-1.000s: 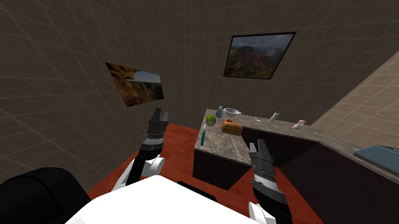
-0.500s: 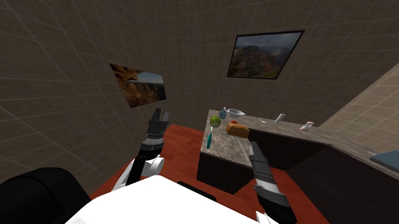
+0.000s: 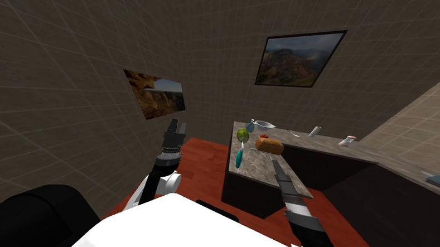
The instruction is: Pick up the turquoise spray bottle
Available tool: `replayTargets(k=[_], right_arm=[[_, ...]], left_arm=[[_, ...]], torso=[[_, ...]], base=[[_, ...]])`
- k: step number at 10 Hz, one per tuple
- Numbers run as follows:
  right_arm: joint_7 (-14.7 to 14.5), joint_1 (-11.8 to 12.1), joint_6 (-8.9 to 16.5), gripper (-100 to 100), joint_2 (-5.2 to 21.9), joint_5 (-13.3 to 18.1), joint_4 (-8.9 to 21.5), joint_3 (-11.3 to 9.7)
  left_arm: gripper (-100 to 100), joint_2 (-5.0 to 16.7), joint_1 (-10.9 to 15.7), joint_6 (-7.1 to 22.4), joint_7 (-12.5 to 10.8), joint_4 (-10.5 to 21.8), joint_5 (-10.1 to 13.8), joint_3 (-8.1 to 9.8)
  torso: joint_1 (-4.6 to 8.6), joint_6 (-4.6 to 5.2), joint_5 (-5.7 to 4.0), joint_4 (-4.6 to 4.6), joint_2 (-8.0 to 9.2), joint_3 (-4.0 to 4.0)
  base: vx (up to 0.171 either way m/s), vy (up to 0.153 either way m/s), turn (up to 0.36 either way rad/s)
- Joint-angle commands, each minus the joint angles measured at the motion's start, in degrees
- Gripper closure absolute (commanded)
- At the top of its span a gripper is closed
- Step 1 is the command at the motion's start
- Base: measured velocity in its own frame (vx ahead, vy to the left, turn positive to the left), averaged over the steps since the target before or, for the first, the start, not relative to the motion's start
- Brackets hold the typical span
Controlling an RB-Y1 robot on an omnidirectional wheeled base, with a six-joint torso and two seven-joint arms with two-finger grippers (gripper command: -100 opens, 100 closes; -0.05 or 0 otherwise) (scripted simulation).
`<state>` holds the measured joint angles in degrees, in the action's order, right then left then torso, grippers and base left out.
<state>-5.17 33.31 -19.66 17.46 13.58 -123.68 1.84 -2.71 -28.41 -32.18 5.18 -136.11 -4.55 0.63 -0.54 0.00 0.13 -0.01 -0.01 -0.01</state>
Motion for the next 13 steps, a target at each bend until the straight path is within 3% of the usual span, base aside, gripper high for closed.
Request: replayTargets(k=[1, 5, 13], right_arm=[[-1.00, 0.18, 0.85, -100, 1.66, 1.39, 0.93, 0.30], [-4.58, 1.24, 3.51, -100, 8.14, 5.79, 4.39, 1.88], [-10.26, 0.29, 6.62, -100, 15.54, 11.08, 11.53, 3.96]], left_arm=[[0, 0.00, 0.00, 0.00, 0.00, 0.00, 0.00, 0.00], [0, 0.00, 0.00, 0.00, 0.00, 0.00, 0.00, 0.00], [0, 0.00, 0.00, 0.00, 0.00, 0.00, 0.00, 0.00]], torso=[[0.00, 0.00, 0.00, 0.00, 0.00, 0.00], [-0.09, 0.01, 0.03, -0.02, -0.10, -0.05], [0.03, 0.00, 0.00, -0.01, -0.06, -0.03]], base=[[0.015, 0.132, -0.009], [0.034, 0.175, -0.031], [0.022, 0.146, -0.020]])
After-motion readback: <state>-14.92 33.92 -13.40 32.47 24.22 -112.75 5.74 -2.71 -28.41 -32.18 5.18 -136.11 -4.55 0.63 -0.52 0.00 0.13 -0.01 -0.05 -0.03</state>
